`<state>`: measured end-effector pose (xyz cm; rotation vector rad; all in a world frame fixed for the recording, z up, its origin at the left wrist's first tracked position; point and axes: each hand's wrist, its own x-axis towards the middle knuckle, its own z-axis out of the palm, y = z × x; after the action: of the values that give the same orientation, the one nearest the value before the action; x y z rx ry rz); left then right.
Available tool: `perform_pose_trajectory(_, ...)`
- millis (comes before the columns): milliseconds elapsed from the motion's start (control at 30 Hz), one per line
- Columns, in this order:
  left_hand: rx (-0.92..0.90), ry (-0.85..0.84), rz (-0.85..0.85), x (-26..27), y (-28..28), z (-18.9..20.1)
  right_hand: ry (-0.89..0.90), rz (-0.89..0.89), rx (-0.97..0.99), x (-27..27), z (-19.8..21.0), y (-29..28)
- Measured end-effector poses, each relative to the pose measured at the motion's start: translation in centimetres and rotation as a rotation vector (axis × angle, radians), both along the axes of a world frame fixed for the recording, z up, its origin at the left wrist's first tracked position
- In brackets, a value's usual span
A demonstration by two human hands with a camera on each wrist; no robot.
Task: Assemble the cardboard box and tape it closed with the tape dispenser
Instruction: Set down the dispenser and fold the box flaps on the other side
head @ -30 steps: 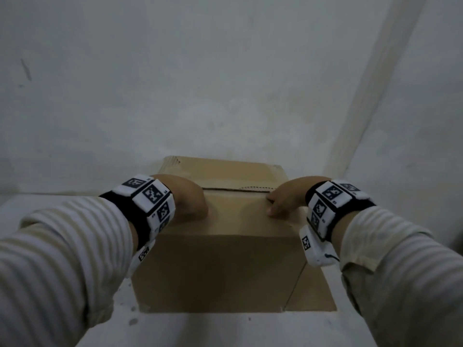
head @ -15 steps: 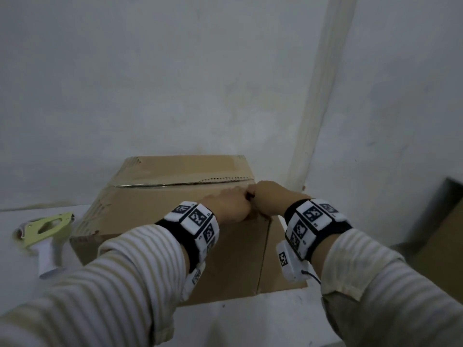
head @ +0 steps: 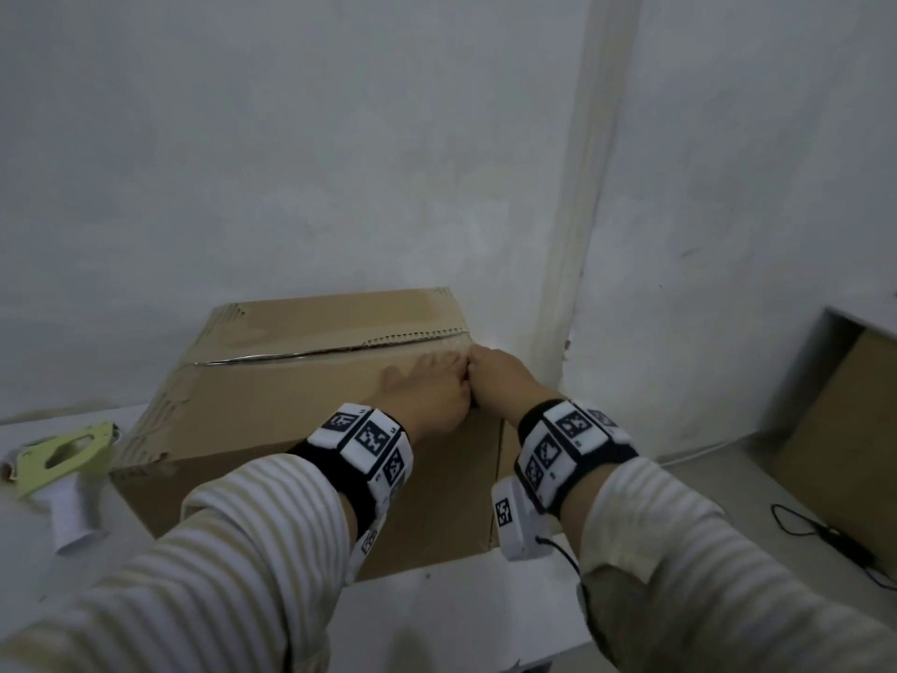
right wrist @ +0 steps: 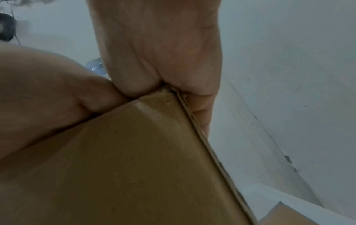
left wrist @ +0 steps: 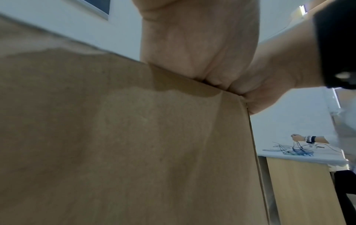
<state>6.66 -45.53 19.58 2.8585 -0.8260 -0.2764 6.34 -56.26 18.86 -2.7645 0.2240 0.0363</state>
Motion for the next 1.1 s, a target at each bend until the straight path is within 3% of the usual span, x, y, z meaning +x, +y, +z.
perform_pose_trajectory(167,0.011,-0.003,-0.064,-0.3,1.6,-0.4,0.013,-0.045,-0.074,0.7,-0.1,0.8)
perform_pose_trajectory(267,-0.013,0.055,-0.101,-0.4,2.6,0.2,-0.099,-0.09,-0.094,0.2,-1.1,1.6)
perform_pose_trajectory(433,-0.251,0.188,-0.088,-0.7,6.1,1.6,-0.214,-0.124,-0.187,-2.0,-2.5,3.4)
perform_pose_trajectory(667,-0.312,-0.01,0.116,1.3,15.2,1.3,-0.28,-0.259,-0.17,-3.7,-3.1,7.6)
perform_pose_trajectory(767,-0.327,-0.058,0.249,2.5,19.4,-0.1,-0.284,-0.295,-0.157,-3.5,-3.3,9.0)
perform_pose_trajectory(867,-0.32,-0.21,0.321,2.8,22.6,-1.6,-0.296,-0.372,-0.144,-3.5,-3.5,9.5)
perform_pose_trajectory(1000,-0.427,-0.398,0.305,1.7,25.3,-3.6,-0.36,-0.5,-0.05,-3.8,-3.7,10.1)
perform_pose_trajectory(1100,-0.582,-0.36,0.341,1.1,26.4,-5.5,-0.387,-0.529,-0.024,-3.8,-4.0,10.4)
